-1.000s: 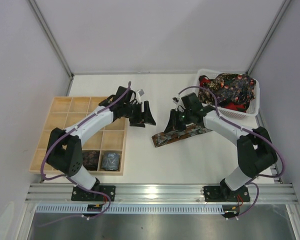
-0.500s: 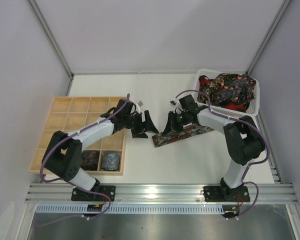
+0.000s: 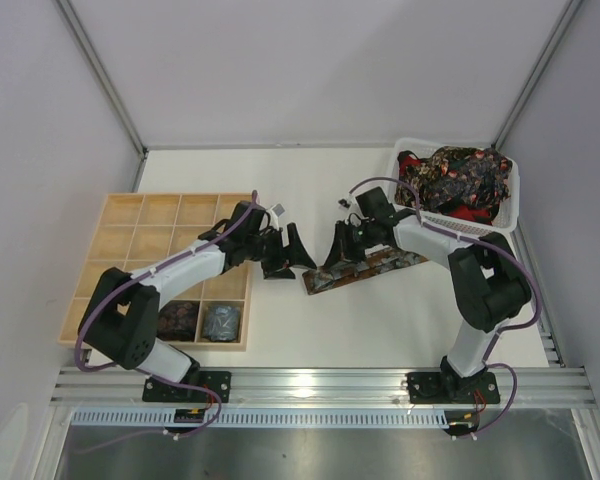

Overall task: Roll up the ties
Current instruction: Roll the tie

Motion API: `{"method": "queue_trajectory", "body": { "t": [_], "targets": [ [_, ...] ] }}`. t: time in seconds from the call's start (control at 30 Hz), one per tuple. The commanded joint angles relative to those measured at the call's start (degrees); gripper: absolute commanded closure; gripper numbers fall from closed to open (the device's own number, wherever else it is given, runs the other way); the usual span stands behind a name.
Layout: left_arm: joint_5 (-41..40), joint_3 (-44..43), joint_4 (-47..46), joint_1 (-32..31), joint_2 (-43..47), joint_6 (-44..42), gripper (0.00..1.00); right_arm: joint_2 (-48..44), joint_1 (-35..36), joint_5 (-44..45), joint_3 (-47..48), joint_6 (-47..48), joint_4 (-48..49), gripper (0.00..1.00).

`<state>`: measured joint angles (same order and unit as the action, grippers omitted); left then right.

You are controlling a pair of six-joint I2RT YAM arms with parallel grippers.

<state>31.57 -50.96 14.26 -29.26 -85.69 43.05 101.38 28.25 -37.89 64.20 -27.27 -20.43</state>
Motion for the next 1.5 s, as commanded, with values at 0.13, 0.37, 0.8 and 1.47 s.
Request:
{"method": "queue_trajectory", "body": {
  "t": [0.13,0.37,0.8,1.47],
  "targets": [
    [-1.08,-0.9,-0.63,-0.28,2.72,-0.6,0.17,-1.46,2.86,-6.05,4.44,-1.47,1.86,0.92],
    [0.59,1.3,-3.27,-0.28,2.37,1.33,0.15,2.85,0.94,-6.24,-0.39,-1.48,4.78,0.93],
    [5.25,2.8,-11.01,-0.71,-5.52,5.38,0.16,6.46,-2.41,-1.93,-3.83,3.18,6.62,0.94],
    [-7.4,-5.47,-0.47,-3.0,-10.03,-8.33,0.28,6.99,-4.17,-4.12,-0.14,1.17,6.54,0.94]
  ]
}}
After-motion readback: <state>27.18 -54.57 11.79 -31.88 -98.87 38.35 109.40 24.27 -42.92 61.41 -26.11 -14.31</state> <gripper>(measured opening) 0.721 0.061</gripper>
